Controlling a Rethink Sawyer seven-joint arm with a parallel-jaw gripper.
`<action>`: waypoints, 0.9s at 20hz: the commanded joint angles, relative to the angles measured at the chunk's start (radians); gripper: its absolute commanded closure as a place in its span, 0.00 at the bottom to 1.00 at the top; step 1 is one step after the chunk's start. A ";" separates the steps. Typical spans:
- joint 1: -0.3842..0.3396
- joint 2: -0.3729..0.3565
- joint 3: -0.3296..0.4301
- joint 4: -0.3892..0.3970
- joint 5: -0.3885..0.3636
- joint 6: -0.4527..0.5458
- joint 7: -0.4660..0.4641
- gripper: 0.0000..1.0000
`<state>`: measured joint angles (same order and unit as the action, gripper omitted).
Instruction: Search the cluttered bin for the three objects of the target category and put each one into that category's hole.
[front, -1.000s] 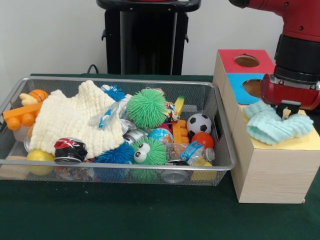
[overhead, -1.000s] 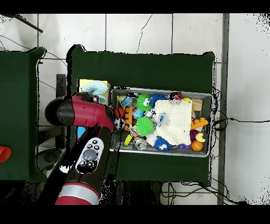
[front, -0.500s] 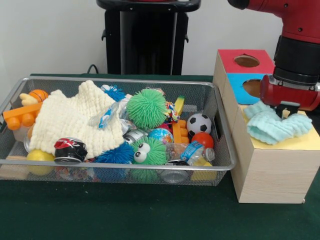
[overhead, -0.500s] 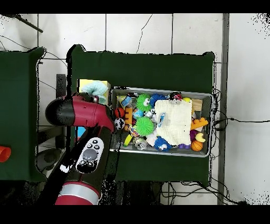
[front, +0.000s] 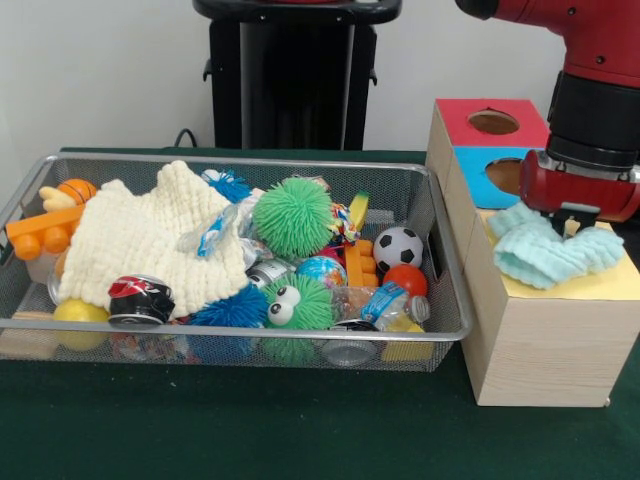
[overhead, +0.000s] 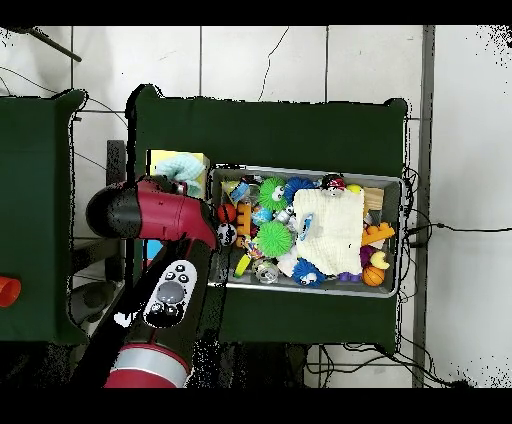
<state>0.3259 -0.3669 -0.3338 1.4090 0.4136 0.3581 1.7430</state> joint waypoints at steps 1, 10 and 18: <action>-0.009 0.089 0.085 0.026 0.029 0.001 0.242 1.00; -0.018 0.070 0.086 0.044 0.024 0.000 0.235 1.00; -0.019 0.069 0.088 0.047 0.023 -0.005 0.234 1.00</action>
<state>0.3259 -0.3666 -0.3338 1.4082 0.4136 0.3583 1.7430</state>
